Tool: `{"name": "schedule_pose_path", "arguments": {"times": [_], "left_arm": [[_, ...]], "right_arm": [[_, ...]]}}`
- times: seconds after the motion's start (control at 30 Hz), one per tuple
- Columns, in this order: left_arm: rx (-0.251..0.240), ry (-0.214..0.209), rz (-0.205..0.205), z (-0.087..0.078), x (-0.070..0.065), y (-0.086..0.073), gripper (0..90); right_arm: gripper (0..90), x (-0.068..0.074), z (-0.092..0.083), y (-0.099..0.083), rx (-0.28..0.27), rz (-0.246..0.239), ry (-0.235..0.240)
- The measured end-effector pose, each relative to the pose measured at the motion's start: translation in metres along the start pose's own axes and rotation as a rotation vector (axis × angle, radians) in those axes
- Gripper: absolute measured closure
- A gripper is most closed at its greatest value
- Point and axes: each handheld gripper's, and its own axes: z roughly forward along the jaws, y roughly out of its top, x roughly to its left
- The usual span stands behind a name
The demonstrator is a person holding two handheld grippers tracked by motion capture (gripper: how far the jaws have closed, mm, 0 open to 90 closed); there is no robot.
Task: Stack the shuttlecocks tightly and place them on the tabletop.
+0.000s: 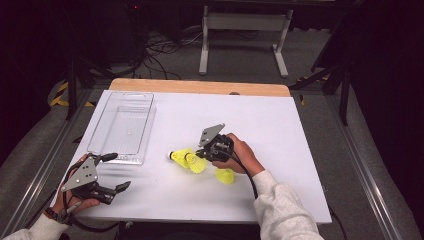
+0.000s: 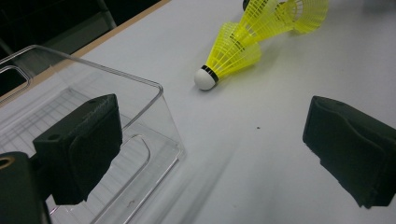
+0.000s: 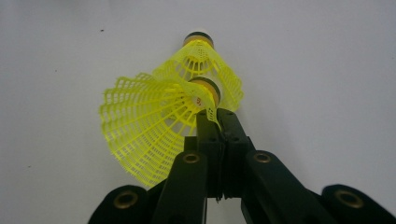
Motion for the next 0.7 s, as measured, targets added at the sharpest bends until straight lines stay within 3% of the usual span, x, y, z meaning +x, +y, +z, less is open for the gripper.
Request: {"name": "schedule_pose_path", "arguments": {"times": [0.4,0.53,0.6,0.7], "left_arm": [[0.005,-0.011,0.004,0.001,-0.001,0.0,5.9],[0.007,-0.013,0.005,0.001,0.0,0.0,6.0],[0.007,-0.014,0.005,0.001,0.0,0.0,6.0],[0.009,-0.014,0.005,0.001,0.0,0.0,5.9]], "right_arm": [[79.5,-0.009,0.014,-0.002,0.038,-0.008,-0.011],[72.5,-0.008,0.015,-0.001,0.066,-0.015,-0.041],[64.9,-0.007,0.015,-0.001,0.081,-0.019,-0.062],[62.7,-0.006,0.013,-0.002,0.091,-0.013,-0.074]]}}
